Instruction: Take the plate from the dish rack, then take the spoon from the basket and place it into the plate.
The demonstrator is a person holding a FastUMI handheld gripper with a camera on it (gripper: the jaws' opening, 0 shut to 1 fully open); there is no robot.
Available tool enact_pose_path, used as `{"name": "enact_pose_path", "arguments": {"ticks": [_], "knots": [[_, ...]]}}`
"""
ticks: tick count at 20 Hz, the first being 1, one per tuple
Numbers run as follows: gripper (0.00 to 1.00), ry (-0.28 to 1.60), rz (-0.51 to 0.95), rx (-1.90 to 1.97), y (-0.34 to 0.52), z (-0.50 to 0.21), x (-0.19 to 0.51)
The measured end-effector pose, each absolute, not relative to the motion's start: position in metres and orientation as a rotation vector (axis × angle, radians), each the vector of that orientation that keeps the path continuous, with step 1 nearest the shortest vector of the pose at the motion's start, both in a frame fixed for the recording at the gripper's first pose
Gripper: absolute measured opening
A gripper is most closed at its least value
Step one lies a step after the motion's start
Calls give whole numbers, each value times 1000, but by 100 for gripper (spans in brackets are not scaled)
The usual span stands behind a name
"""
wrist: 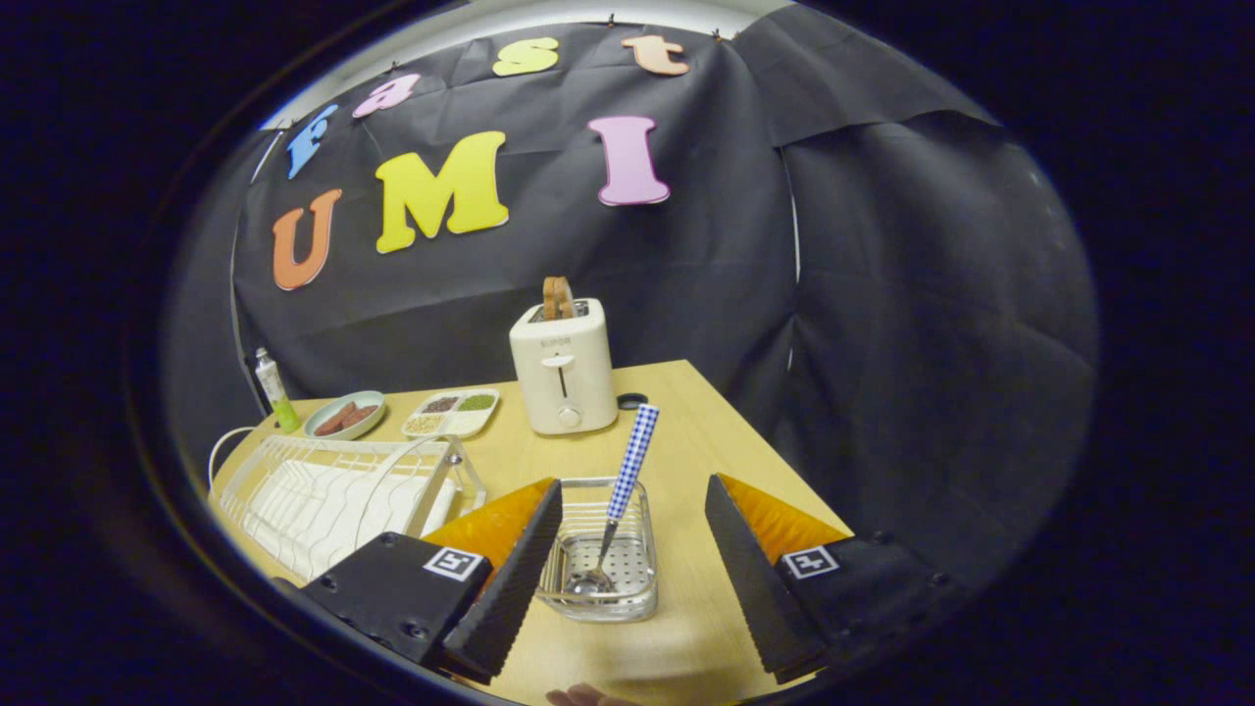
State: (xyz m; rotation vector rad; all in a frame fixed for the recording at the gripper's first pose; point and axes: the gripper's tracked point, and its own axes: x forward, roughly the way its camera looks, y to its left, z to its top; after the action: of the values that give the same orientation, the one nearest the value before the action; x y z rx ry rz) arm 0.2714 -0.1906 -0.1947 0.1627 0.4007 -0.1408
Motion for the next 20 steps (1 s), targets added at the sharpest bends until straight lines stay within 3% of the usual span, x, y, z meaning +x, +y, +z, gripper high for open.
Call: {"name": "enact_pose_path", "arguments": {"ticks": [4, 9, 11, 20], "knots": [[83, 398, -192, 225, -209, -198, 314], [21, 395, -120, 262, -195, -193, 326], [17, 340, -128, 233, -196, -176, 322], [16, 85, -99, 40, -141, -54, 266]]}}
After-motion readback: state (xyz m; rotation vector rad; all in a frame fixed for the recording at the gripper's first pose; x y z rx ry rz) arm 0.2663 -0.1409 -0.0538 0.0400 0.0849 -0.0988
